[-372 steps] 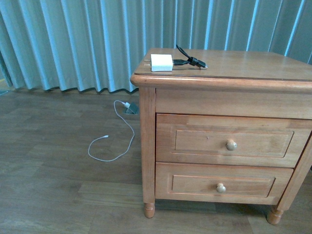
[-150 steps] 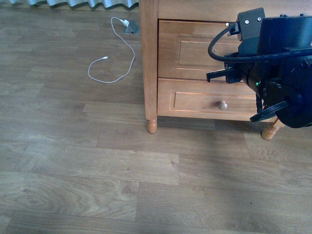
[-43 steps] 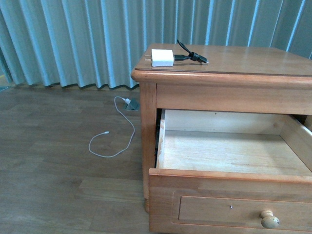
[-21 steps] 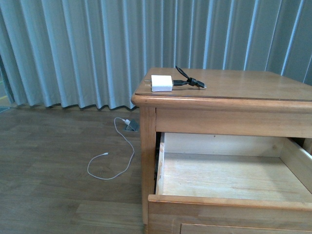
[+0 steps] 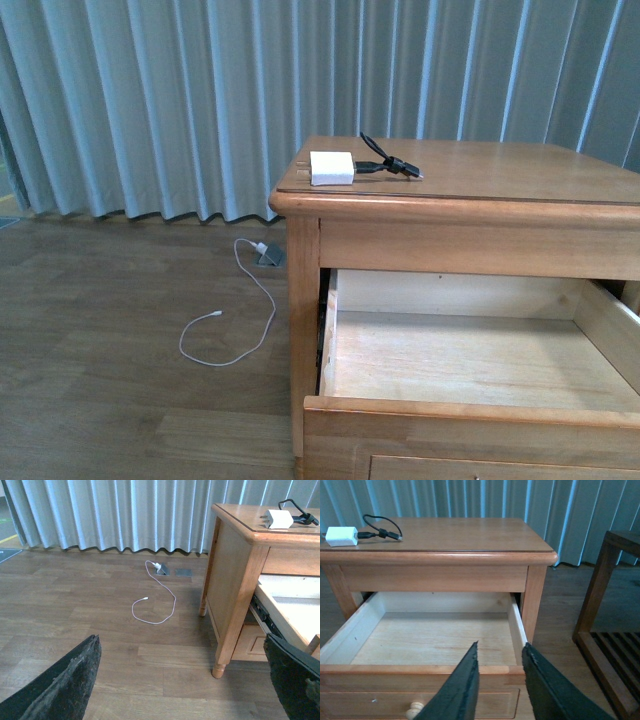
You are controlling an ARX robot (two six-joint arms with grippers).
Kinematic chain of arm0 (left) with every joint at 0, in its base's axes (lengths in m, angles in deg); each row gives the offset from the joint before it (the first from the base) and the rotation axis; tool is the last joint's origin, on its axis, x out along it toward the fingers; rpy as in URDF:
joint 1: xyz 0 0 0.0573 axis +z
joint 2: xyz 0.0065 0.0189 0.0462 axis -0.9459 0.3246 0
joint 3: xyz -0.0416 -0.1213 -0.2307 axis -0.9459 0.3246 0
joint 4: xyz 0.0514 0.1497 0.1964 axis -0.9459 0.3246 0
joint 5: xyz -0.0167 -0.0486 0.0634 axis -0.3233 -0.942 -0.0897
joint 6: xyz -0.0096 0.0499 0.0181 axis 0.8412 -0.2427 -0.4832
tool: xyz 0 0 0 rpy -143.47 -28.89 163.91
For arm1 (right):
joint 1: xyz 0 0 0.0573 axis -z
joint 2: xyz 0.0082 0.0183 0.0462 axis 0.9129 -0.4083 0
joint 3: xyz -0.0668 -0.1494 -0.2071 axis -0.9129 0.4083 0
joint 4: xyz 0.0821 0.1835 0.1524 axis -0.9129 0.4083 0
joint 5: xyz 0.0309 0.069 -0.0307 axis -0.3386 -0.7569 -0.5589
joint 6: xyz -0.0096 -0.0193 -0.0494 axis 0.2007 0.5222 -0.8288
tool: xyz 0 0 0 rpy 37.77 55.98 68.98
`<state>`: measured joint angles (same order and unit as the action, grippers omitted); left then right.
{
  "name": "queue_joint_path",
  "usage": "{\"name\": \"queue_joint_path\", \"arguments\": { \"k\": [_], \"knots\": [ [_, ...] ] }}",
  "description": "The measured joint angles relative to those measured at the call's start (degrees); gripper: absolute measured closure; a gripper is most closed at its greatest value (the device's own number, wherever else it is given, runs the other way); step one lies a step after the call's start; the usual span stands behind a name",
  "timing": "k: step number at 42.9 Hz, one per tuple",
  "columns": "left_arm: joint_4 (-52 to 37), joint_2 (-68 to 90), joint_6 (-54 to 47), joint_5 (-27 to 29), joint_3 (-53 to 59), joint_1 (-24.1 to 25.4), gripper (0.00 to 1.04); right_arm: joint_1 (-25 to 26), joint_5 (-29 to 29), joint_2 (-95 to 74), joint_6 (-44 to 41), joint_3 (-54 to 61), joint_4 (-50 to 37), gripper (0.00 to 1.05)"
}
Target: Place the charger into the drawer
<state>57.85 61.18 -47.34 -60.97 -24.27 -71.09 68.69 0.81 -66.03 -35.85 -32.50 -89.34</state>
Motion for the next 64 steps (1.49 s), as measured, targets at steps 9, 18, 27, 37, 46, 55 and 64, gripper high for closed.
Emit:
{"name": "queue_joint_path", "arguments": {
  "k": [9, 18, 27, 37, 46, 55, 64],
  "knots": [
    [0.0, 0.0, 0.0, 0.0, 0.0, 0.0, 0.06, -2.56, 0.74, 3.19, 0.04, 1.46, 1.51, 1.03],
    [0.0, 0.0, 0.0, 0.0, 0.0, 0.0, 0.06, -2.6, 0.83, 13.92, 0.04, 3.67, 9.75, 1.03],
    [0.0, 0.0, 0.0, 0.0, 0.0, 0.0, 0.06, -2.62, 0.83, 14.05, 0.04, 3.87, 9.88, 1.03],
    [0.0, 0.0, 0.0, 0.0, 0.0, 0.0, 0.06, -2.62, 0.81, 14.05, 0.04, 3.87, 9.88, 0.88],
    [0.0, 0.0, 0.0, 0.0, 0.0, 0.0, 0.06, -2.62, 0.81, 14.05, 0.04, 3.87, 9.88, 0.52],
    [0.81, 13.75, 10.08, 31.74, -3.32, -10.84, 0.06, -2.62, 0.83, 14.1, 0.04, 3.87, 9.88, 0.07],
    [-17.68, 42.84, 8.52, 24.83, -15.87, -12.37, 0.06, -2.62, 0.83, 14.12, 0.07, 3.87, 9.88, 0.08]
  ]
}}
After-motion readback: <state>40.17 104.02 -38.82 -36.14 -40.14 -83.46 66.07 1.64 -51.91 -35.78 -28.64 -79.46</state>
